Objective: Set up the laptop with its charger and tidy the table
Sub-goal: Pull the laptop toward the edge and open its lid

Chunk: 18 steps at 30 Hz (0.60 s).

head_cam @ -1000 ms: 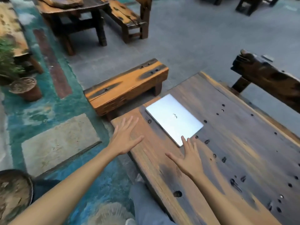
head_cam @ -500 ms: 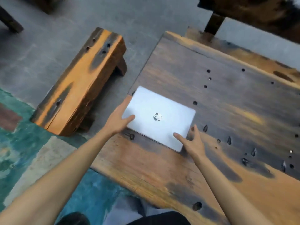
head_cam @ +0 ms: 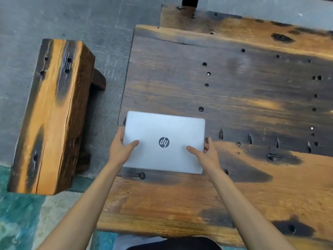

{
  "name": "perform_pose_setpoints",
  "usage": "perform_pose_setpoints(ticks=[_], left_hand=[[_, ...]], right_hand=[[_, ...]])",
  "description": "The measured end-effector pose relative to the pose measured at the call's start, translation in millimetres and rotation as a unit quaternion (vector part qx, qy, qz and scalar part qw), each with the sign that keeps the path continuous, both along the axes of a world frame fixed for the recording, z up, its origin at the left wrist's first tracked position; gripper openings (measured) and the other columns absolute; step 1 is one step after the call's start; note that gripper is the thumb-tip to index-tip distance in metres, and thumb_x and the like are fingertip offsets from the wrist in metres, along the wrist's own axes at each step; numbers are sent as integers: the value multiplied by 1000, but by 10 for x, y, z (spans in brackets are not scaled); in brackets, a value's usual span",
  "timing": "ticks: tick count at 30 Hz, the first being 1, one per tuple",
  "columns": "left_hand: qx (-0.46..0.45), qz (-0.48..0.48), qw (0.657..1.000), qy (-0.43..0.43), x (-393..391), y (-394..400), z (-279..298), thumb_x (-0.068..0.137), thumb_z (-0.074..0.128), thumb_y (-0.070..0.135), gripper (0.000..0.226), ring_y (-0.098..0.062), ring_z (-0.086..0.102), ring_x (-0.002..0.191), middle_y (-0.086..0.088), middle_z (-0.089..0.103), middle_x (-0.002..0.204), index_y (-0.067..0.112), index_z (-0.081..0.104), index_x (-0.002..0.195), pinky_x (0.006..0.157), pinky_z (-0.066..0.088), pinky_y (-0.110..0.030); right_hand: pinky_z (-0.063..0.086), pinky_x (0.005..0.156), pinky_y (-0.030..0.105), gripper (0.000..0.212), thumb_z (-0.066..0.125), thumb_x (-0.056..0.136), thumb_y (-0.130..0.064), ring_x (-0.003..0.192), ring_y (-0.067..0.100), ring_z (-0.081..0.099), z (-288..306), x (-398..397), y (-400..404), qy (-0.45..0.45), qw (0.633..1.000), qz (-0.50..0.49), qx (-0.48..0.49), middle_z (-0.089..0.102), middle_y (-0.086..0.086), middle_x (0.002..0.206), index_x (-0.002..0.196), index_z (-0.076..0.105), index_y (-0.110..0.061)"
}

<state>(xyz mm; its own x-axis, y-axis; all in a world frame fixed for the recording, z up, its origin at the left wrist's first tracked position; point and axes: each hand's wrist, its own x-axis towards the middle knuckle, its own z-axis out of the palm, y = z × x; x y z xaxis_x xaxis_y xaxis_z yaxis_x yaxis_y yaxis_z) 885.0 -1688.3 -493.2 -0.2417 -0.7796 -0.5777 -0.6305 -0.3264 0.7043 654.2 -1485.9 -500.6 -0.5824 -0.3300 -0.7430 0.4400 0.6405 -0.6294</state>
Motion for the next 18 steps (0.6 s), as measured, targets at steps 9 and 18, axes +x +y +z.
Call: perform_pose_setpoints(ticks=[9, 18], left_hand=[[132, 61, 989, 15, 53, -365, -112, 79, 76, -2, 39, -7, 68, 94, 8, 71, 100, 24, 66, 106, 66, 51, -23], [229, 33, 971, 64, 200, -571, -67, 81, 63, -21, 61, -30, 70, 106, -10, 76, 111, 18, 60, 129, 93, 55, -51]], right_hand=[[58, 64, 27, 56, 88, 76, -6, 92, 17, 76, -104, -189, -122, -41, 998, -38, 27, 75, 4, 115, 125, 62, -10], [60, 79, 38, 55, 73, 82, 12, 106, 26, 72, -49, -220, -35, -109, 993, -53, -1, 73, 10, 123, 133, 61, -7]])
